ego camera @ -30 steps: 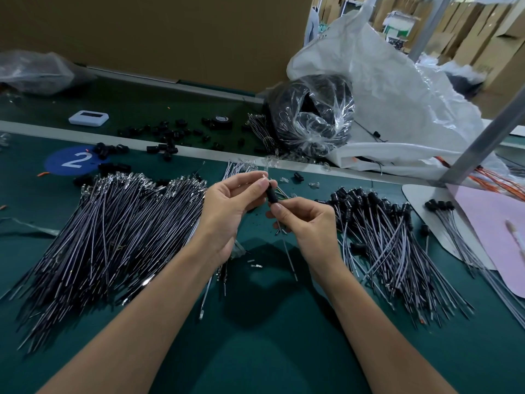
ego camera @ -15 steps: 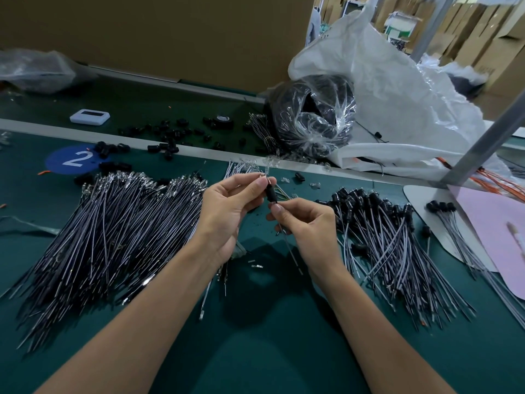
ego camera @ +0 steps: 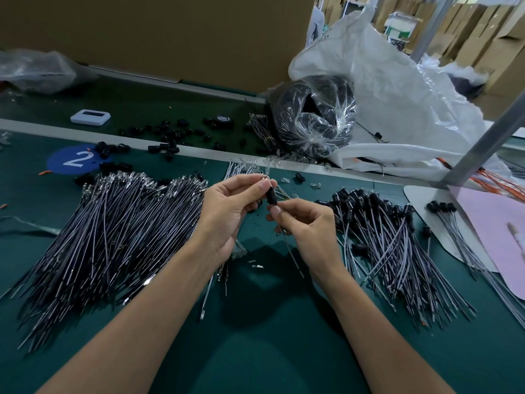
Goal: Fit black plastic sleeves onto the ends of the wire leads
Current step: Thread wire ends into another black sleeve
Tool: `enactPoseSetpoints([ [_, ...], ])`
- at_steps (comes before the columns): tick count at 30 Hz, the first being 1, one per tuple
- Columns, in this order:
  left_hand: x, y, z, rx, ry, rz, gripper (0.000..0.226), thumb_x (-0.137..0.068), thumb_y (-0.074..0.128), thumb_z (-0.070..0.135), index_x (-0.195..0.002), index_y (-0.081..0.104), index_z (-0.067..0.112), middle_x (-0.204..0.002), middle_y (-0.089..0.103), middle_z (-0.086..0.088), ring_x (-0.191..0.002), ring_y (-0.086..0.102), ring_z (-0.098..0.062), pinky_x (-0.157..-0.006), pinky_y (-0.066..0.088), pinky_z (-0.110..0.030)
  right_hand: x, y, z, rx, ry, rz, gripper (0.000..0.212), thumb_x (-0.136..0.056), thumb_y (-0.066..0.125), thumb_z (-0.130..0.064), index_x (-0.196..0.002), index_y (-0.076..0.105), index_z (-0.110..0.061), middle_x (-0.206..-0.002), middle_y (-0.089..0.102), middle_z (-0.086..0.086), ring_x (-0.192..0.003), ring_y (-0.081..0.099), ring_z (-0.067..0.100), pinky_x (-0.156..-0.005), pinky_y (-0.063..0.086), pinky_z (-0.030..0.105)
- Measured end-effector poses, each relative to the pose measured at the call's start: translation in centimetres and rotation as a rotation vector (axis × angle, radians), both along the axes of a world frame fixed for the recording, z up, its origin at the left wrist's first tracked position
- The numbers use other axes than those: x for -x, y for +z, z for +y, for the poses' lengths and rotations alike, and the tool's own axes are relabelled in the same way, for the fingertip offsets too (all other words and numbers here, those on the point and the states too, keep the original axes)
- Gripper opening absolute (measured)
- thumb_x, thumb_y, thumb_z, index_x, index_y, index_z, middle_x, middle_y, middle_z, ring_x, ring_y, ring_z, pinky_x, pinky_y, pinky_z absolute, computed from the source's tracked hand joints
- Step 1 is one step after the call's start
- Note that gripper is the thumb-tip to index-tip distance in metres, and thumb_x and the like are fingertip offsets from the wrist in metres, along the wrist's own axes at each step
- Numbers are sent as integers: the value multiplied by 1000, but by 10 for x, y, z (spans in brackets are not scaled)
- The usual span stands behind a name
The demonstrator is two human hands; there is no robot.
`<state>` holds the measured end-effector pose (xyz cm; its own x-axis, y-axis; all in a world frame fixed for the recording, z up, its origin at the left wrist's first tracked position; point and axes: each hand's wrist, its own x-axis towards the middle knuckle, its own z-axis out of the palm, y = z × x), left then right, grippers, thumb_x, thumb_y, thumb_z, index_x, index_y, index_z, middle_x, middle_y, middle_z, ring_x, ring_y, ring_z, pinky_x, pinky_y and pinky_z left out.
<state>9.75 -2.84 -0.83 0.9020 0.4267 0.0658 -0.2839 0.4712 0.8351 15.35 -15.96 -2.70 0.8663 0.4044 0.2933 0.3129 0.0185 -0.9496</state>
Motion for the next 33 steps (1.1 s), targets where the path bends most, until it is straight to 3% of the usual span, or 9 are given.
enactPoseSetpoints([
  [5,0,0,-1,3,3,-4,6,-63,76,14,-68,77,15,-82,76,-7,-74,69,-8,-64,50,-14,0,1,-1,-13,21,6,4,-85,71,-2,-85,74,0,-74,74,11,-62,62,13,-58,48,17],
  [12,0,-1,-2,43,4,-30,11,-64,75,12,-75,76,11,-82,76,-7,-72,69,-8,-61,50,-14,0,0,-1,-16,30,8,5,-85,71,-2,-86,75,1,-75,73,12,-68,65,20,-62,52,23],
  [18,1,-1,-1,67,0,-31,20,-67,74,10,-85,72,3,-83,76,-7,-74,69,-7,-62,51,-15,1,2,0,-13,37,4,4,-84,72,-3,-82,75,-6,-72,73,9,-61,62,13,-60,49,19],
  [26,1,-2,-1,54,-1,-18,15,-65,75,14,-80,75,9,-84,76,-6,-75,67,-8,-65,51,-16,2,3,-1,5,34,-10,8,-84,74,-5,-80,76,-12,-73,73,8,-66,66,19,-64,53,26],
  [30,0,-2,-3,39,16,-18,20,-64,75,13,-83,73,5,-83,76,-8,-75,69,-9,-64,52,-16,3,3,-1,10,27,-32,14,-83,74,-4,-79,76,-18,-74,72,12,-70,67,33,-68,55,37],
  [33,0,-2,-3,31,24,-17,20,-64,75,13,-82,74,6,-83,76,-8,-75,69,-9,-64,52,-16,3,3,-1,26,36,-43,15,-83,74,-5,-79,76,-19,-74,73,12,-67,66,24,-68,55,36],
])
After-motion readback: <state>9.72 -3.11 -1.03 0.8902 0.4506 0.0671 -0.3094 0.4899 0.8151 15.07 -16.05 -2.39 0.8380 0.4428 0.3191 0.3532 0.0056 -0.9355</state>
